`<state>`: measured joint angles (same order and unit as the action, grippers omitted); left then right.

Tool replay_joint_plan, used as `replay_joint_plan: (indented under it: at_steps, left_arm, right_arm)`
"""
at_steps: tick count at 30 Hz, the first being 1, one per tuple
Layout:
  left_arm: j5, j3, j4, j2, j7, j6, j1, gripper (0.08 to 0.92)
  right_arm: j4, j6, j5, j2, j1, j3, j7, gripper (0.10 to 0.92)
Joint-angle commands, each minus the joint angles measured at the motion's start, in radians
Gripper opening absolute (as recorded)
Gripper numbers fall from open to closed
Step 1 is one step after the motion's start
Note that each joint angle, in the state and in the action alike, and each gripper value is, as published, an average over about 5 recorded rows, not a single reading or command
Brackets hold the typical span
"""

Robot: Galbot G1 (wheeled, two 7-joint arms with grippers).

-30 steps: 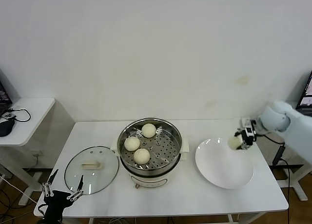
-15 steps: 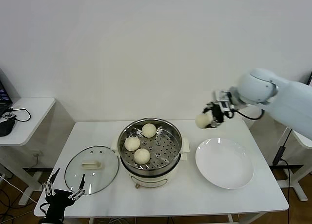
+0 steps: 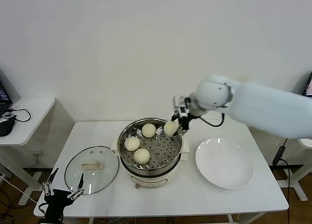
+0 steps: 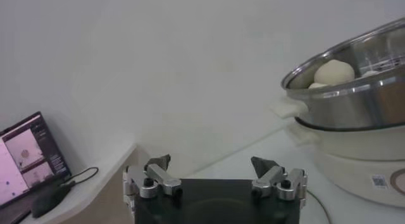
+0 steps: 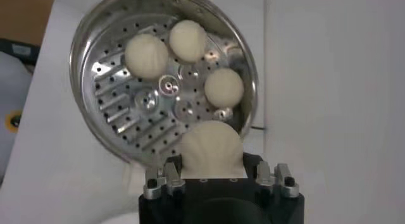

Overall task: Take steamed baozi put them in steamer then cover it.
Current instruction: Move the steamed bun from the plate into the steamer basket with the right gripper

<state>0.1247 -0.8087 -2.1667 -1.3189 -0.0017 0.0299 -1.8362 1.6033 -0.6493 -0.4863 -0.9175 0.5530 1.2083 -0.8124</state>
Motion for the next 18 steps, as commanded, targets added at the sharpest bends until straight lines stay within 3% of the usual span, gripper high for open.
replay_joint_plan:
  at_steps: [1, 18]
  left_arm:
    - [-0.003, -0.01, 0.003, 0.001, 0.0, -0.001, -0.001, 0.823]
    - [-0.007, -0.014, 0.02, 0.003, 0.0, 0.002, 0.006, 0.823]
  right_arm:
    - [-0.101, -0.048, -0.023, -0.15, -0.117, 0.016, 0.056, 0.602]
    - [-0.231, -0.029, 0.087, -0.225, -0.187, -0.006, 0.036, 0.602]
